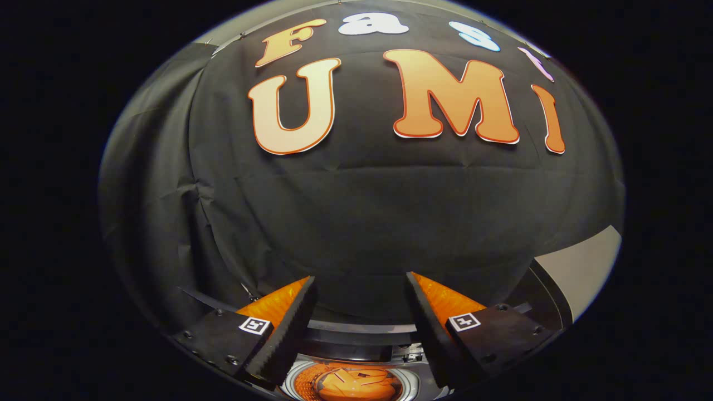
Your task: Put the clothes into the washing machine and then close the washing machine lid.
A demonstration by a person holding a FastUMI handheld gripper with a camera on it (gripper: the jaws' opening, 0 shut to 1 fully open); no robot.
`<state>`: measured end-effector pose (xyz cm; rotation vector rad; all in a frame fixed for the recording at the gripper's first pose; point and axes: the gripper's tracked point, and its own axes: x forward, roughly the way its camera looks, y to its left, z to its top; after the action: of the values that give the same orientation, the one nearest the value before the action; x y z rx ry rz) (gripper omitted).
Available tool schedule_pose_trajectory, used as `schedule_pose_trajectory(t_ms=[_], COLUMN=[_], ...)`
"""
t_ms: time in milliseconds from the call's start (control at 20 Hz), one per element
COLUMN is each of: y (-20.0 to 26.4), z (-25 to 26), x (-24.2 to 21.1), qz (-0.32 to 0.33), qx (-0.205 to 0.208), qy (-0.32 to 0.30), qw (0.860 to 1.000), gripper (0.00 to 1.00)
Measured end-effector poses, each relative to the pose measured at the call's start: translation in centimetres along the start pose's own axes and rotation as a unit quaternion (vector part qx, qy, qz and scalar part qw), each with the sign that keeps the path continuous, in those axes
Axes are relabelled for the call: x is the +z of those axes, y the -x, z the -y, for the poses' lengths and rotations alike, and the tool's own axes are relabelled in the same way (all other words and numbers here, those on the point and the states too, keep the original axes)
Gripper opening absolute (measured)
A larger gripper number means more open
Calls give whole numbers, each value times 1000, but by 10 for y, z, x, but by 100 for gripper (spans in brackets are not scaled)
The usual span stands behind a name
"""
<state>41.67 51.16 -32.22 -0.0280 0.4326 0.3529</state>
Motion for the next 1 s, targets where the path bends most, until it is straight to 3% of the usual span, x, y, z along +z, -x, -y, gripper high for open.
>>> schedule_pose_trajectory(t_ms=[500, 750, 1000], y=[84, 93, 106], z=[-3, -4, -11], x=[-65, -125, -121], qz=[-9, -48, -43], qx=[-22, -22, -13], qy=[-2, -31, -18], qw=[1000, 998, 999], gripper=[98, 98, 98])
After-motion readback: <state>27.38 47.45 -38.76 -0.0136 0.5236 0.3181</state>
